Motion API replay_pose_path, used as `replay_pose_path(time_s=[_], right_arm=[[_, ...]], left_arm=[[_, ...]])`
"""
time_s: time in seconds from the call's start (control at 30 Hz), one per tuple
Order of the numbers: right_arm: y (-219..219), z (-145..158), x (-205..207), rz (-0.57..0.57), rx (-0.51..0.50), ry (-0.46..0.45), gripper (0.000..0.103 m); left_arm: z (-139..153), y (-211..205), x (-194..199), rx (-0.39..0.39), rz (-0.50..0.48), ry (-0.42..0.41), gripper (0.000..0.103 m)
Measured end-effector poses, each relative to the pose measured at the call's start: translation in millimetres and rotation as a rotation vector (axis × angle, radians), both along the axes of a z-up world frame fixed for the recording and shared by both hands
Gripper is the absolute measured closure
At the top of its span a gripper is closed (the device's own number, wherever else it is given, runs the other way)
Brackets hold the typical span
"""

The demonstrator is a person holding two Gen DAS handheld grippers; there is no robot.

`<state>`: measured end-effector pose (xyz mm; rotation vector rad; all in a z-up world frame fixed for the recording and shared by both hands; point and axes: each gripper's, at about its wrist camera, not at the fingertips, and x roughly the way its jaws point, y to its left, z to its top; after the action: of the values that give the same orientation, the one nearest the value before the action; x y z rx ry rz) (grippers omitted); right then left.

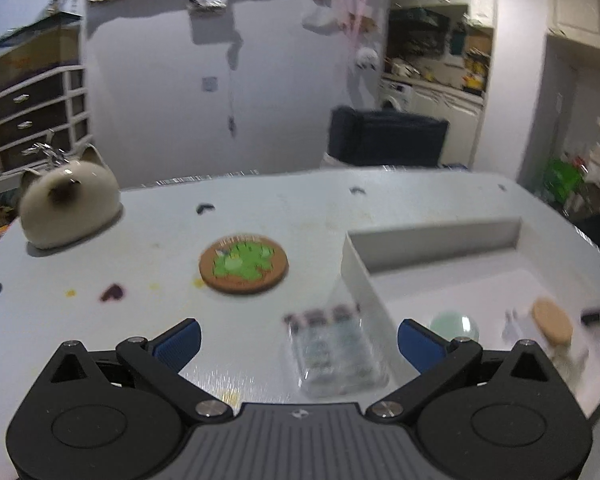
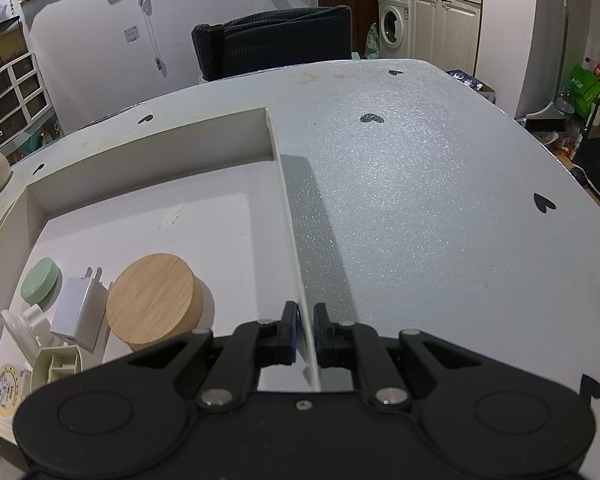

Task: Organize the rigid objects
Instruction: 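Move the left tool to the clear blister pack and grasp it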

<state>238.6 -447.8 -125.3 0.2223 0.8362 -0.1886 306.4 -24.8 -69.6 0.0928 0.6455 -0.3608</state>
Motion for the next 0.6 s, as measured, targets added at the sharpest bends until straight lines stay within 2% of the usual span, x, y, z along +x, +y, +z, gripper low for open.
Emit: replay_pose_path(time_s=[0.2, 0.4, 0.6], right_arm=[[0.2, 0.3, -0.1, -0.002, 0.000, -0.001, 0.093], [-0.2, 0.8, -0.3, -0.002, 0.001, -0.002, 0.093], [-0.6, 1.2, 0.3, 0.000, 0.001, 0.003, 0.093]], left_arm=[[-36.5, 6.3, 5.2, 0.071, -0.094, 0.037, 0.000], [-60.7, -5.1, 18.6, 0.169, -0.314, 0.043, 0.000], [-63.6, -8.5, 49.8, 0.194, -0.498, 0.042, 0.001]])
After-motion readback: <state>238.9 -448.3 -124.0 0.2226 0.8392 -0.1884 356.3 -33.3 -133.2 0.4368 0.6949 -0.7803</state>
